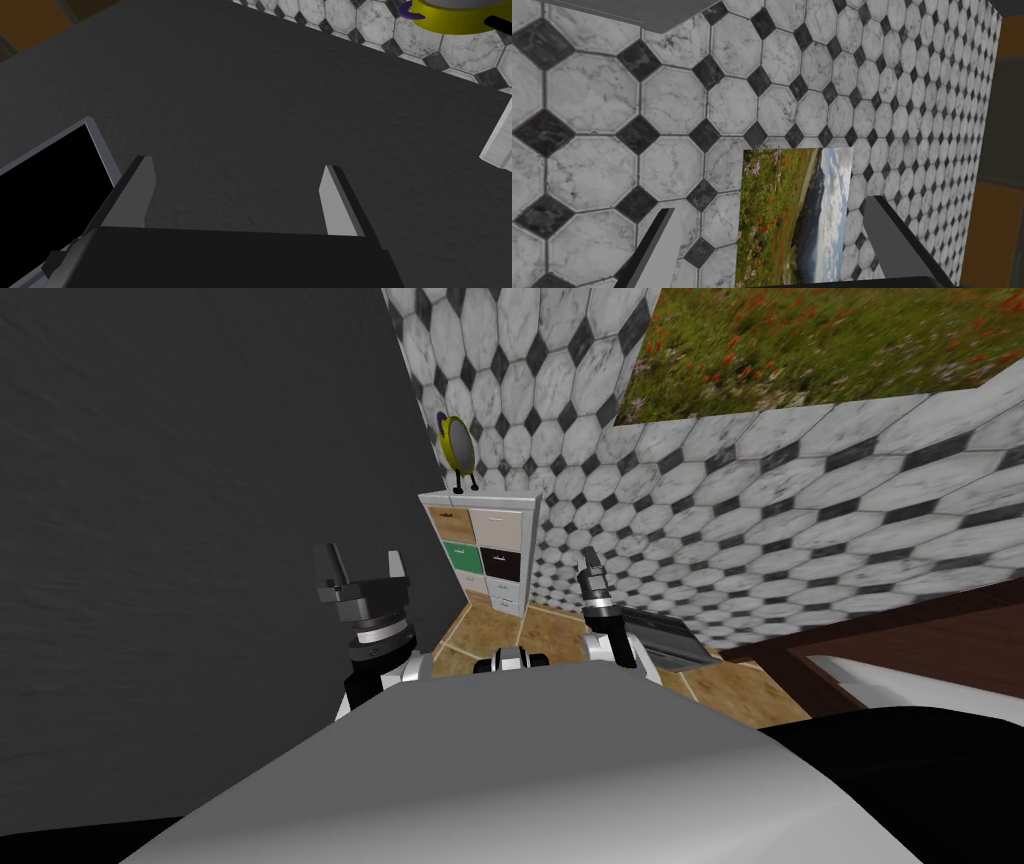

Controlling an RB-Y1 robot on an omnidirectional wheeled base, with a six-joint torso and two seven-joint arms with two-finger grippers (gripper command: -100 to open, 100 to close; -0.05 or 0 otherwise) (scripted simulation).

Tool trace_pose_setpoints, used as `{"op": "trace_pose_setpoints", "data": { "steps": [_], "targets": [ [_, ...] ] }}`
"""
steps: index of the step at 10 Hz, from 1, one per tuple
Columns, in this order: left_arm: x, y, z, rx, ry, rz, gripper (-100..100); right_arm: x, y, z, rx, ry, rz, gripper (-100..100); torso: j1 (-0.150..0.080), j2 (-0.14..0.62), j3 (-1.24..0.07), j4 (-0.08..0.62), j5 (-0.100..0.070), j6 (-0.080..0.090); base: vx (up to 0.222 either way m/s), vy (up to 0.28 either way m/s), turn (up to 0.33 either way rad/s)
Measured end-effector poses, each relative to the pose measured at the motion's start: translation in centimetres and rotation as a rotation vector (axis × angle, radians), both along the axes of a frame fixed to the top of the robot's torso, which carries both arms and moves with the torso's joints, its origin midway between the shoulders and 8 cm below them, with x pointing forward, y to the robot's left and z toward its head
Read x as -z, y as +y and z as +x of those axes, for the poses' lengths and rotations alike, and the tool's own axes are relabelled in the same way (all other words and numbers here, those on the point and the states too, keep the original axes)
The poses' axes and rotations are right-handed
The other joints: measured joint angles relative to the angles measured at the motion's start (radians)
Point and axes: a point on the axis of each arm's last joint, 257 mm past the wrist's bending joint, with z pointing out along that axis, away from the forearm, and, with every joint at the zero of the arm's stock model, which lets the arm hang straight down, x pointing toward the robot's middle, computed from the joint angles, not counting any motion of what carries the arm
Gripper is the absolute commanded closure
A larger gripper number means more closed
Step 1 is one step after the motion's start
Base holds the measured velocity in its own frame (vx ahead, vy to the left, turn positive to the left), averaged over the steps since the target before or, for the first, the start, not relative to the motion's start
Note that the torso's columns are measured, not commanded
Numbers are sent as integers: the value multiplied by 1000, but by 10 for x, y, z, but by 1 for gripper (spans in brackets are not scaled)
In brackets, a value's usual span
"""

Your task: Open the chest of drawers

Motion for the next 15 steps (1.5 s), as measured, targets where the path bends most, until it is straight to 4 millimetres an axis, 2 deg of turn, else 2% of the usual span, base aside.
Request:
{"op": "trace_pose_setpoints", "data": {
  "steps": [2, 8, 13, 15],
  "targets": [
    [0, 0, 0, 0, 0, 0, 0, 13, 3, 7, 12, 48, -65, -100, -1, 2, 1, 1, 0, 0, 65, 36, -16],
    [0, 0, 0, 0, 0, 0, 0, 72, 11, 28, 68, 210, -277, -100, 1, -1, 0, 0, 0, 0, 77, 55, -17],
    [0, 0, 0, 0, 0, 0, 0, 129, 3, 42, 130, 358, -479, -100, 2, -1, 0, 0, 0, 0, 81, 55, -15],
    [0, 0, 0, 0, 0, 0, 0, 138, 1, 45, 154, 390, -540, -100, -1, 2, 1, 1, 0, 0, 50, 48, -10]
  ]
}}
